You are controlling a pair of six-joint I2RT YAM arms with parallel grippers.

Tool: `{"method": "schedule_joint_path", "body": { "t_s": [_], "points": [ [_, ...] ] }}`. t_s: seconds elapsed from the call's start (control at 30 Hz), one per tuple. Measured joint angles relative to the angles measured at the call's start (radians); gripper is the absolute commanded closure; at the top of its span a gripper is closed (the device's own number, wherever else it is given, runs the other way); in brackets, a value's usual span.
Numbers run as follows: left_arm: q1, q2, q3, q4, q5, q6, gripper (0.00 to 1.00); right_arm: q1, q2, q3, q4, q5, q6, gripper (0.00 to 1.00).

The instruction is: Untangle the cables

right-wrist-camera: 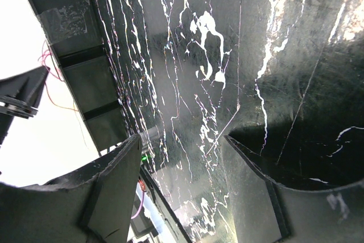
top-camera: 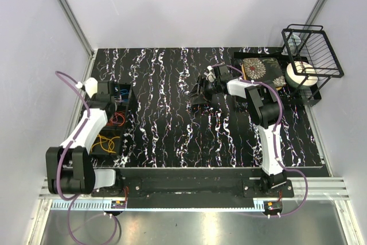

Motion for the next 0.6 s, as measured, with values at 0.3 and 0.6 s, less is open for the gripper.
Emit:
{"method": "schedule_joint_path", "body": {
  "t_s": [0.3, 0.6],
  "points": [
    [0.026, -0.035, -0.131, 0.009, -0.023, -0.022, 0.68, 0.0, 0.0, 0.0, 0.0, -0.001, 0.0, 0.34],
    [0.034, -0.115, -0.159, 0.031, -0.002, -0.029, 0.39, 0.0, 0.0, 0.0, 0.0, -0.001, 0.0, 0.34]
  ]
}}
